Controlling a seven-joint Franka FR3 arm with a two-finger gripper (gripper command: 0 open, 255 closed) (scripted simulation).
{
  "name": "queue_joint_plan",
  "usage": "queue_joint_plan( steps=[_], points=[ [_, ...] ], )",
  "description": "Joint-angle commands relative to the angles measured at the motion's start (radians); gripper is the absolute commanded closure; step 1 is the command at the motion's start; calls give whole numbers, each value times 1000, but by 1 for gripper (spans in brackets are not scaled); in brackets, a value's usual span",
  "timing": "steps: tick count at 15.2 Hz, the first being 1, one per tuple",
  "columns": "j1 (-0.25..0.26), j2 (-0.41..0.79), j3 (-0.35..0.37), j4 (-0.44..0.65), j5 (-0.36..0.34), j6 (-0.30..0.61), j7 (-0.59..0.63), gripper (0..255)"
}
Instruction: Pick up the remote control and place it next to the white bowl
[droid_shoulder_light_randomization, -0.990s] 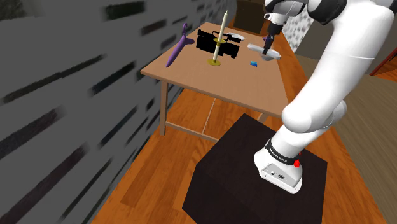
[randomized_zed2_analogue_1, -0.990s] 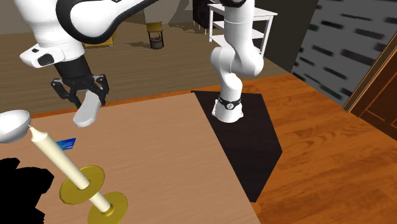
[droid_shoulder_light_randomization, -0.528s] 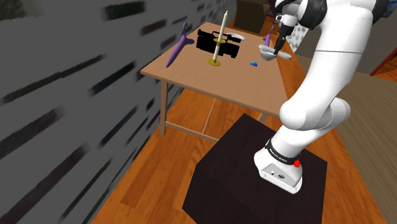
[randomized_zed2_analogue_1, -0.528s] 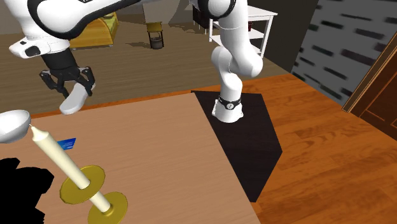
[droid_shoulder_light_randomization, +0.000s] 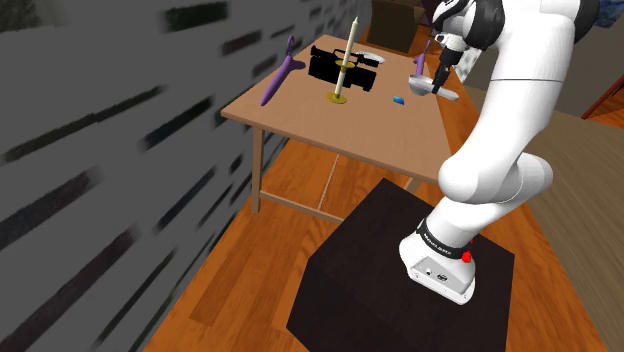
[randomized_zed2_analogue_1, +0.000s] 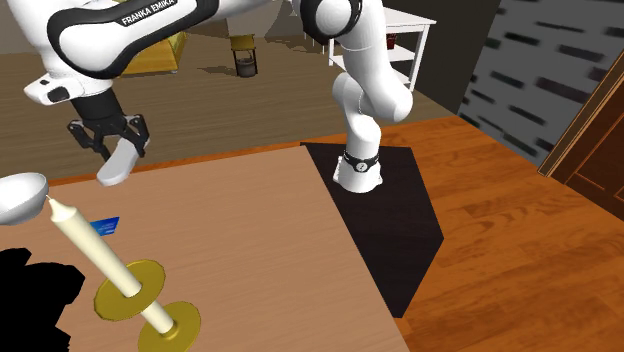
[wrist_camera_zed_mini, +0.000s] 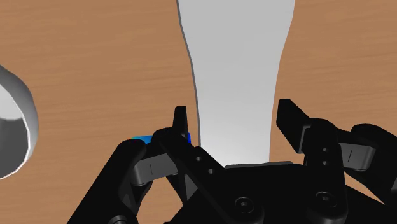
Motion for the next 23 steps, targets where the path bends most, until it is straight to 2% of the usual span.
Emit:
queue_joint_plan(
  steps=[1,17,23],
  points=[
    [0,5,2,-22,4,26,-4,255],
    [-11,83,31,-137,57,209,-37,255],
    [-11,83,31,-137,57,209,-37,255]
  ],
)
